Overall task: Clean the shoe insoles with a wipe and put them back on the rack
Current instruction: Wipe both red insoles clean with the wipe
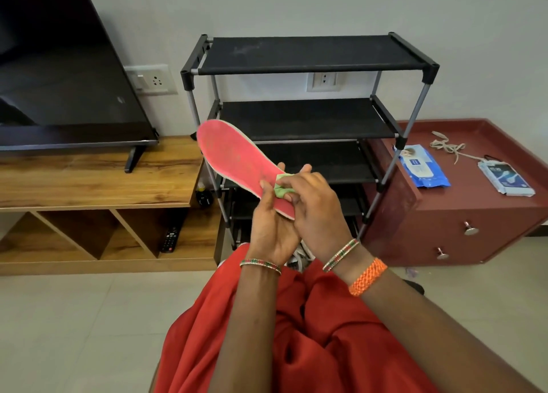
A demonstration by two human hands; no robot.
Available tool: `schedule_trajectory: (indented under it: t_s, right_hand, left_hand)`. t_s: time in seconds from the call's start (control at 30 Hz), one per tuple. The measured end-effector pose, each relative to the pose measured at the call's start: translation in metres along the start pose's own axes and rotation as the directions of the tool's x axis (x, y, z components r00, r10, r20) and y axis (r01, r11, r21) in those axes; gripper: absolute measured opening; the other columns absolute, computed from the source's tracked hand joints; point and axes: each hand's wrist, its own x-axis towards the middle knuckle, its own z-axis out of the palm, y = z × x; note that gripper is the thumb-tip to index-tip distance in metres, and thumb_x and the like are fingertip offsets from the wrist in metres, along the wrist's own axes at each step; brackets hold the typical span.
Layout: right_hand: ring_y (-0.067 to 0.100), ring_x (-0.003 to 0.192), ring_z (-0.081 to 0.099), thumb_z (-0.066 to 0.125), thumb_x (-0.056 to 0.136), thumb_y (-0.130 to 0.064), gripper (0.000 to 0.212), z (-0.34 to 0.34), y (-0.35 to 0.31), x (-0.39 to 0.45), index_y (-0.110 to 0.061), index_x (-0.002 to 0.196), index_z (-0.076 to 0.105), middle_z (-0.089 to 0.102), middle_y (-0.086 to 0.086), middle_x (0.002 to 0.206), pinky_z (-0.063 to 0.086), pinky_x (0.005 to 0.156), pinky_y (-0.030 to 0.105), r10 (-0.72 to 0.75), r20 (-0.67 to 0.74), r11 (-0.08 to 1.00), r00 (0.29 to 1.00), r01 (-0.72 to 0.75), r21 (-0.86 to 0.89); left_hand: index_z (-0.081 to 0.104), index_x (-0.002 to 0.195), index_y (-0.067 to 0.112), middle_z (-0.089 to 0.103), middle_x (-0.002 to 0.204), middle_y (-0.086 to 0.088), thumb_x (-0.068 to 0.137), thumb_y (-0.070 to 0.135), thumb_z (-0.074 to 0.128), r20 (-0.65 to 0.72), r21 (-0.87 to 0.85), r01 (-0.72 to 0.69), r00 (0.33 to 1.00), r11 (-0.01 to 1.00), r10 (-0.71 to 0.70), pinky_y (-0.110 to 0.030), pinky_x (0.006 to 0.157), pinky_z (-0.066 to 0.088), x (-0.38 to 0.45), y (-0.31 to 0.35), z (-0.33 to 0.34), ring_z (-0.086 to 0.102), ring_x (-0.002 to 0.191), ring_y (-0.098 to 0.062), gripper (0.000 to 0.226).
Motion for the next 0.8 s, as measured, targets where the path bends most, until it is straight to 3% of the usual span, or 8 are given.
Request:
schedule_trajectory:
  t_s: [0.13, 0.23, 0.3, 0.43, 0.57, 0.67, 0.73, 0.8]
  right_hand:
    - [0.014, 0.092, 0.056, 0.058, 0.077, 0.002, 0.02, -0.007, -0.001, -0.01, -0.007, 0.091, 0.069, 0.066, 0.003, 0.092, 0.043, 0.08, 0.018, -0.045, 0.102, 0.996, 0.994, 0.036, 0.086]
    - [0.016, 0.089, 0.055, 0.062, 0.076, 0.003, 0.018, -0.009, 0.0, -0.011, -0.009, 0.088, 0.069, 0.066, 0.003, 0.09, 0.041, 0.075, 0.018, -0.093, 0.178, 0.995, 0.98, 0.087, 0.04]
    - [0.017, 0.088, 0.057, 0.062, 0.075, 0.003, 0.018, -0.008, 0.001, -0.009, -0.01, 0.086, 0.069, 0.067, 0.001, 0.088, 0.038, 0.074, 0.017, -0.087, 0.186, 0.996, 0.979, 0.089, 0.002]
    - [0.014, 0.084, 0.051, 0.049, 0.078, -0.002, 0.018, -0.01, -0.004, 0.002, -0.011, 0.082, 0.065, 0.062, 0.003, 0.084, 0.037, 0.074, 0.019, -0.068, 0.146, 0.996, 0.987, 0.076, -0.052]
    - [0.018, 0.086, 0.054, 0.052, 0.078, 0.004, 0.02, -0.015, -0.003, 0.011, -0.011, 0.086, 0.063, 0.062, 0.002, 0.086, 0.043, 0.073, 0.029, -0.023, 0.118, 1.0, 0.993, 0.025, -0.01]
    - [0.01, 0.086, 0.053, 0.055, 0.075, -0.001, 0.017, -0.013, -0.001, -0.006, -0.009, 0.086, 0.066, 0.066, 0.004, 0.088, 0.042, 0.074, 0.025, -0.06, 0.158, 0.995, 0.986, 0.047, 0.085]
    - [0.002, 0.086, 0.049, 0.052, 0.079, -0.006, 0.015, -0.011, -0.006, -0.017, -0.007, 0.085, 0.066, 0.066, 0.003, 0.088, 0.04, 0.075, 0.016, -0.052, 0.185, 0.993, 0.981, 0.031, 0.115]
    - [0.005, 0.089, 0.051, 0.05, 0.082, -0.003, 0.016, -0.009, -0.01, -0.015, -0.008, 0.086, 0.065, 0.064, 0.004, 0.089, 0.043, 0.079, 0.021, -0.028, 0.192, 0.995, 0.981, 0.01, 0.095]
  left_hand:
    - [0.056, 0.12, 0.005, 0.042, 0.141, -0.025, 0.084, 0.04, 0.048, 0.129, 0.038, 0.008, 0.992, 0.999, -0.012, -0.024, 0.102, 0.026, -0.007, 0.016, -0.011, 0.034, 0.129, -0.023, 0.051]
    - [0.057, 0.101, 0.008, 0.05, 0.133, -0.019, 0.078, 0.051, 0.053, 0.142, 0.053, -0.033, 0.989, 0.998, 0.026, -0.026, 0.108, 0.014, -0.009, 0.016, -0.011, 0.005, 0.144, -0.027, 0.049]
    - [0.054, 0.098, 0.009, 0.058, 0.121, -0.016, 0.081, 0.062, 0.048, 0.107, -0.016, 0.013, 0.994, 1.0, -0.012, -0.03, 0.116, 0.003, -0.01, 0.009, -0.006, 0.022, 0.142, -0.034, 0.056]
    - [0.058, 0.115, 0.009, 0.064, 0.113, -0.011, 0.09, 0.07, 0.024, 0.064, -0.066, 0.095, 0.994, 0.993, -0.09, -0.046, 0.102, 0.041, -0.003, -0.015, 0.013, 0.062, 0.107, -0.032, 0.075]
    - [0.07, 0.107, 0.007, 0.063, 0.118, -0.018, 0.09, 0.071, 0.013, 0.073, 0.009, 0.079, 0.994, 0.997, -0.079, -0.045, 0.109, 0.033, -0.001, -0.015, 0.019, 0.058, 0.115, -0.032, 0.087]
    - [0.053, 0.128, 0.001, 0.052, 0.134, -0.022, 0.084, 0.077, 0.018, 0.079, -0.105, -0.002, 0.997, 0.994, 0.011, -0.046, 0.115, 0.023, 0.002, 0.0, 0.008, 0.044, 0.13, -0.034, 0.095]
    - [0.052, 0.13, 0.008, 0.054, 0.132, -0.021, 0.079, 0.082, 0.013, 0.093, -0.095, -0.051, 0.994, 0.994, 0.06, -0.049, 0.112, 0.029, 0.001, 0.002, 0.006, 0.051, 0.124, -0.033, 0.098]
    - [0.072, 0.106, 0.011, 0.067, 0.113, -0.016, 0.077, 0.083, 0.0, 0.085, -0.01, -0.059, 0.995, 0.998, 0.06, -0.043, 0.102, 0.04, -0.004, -0.004, 0.014, 0.065, 0.106, -0.027, 0.106]
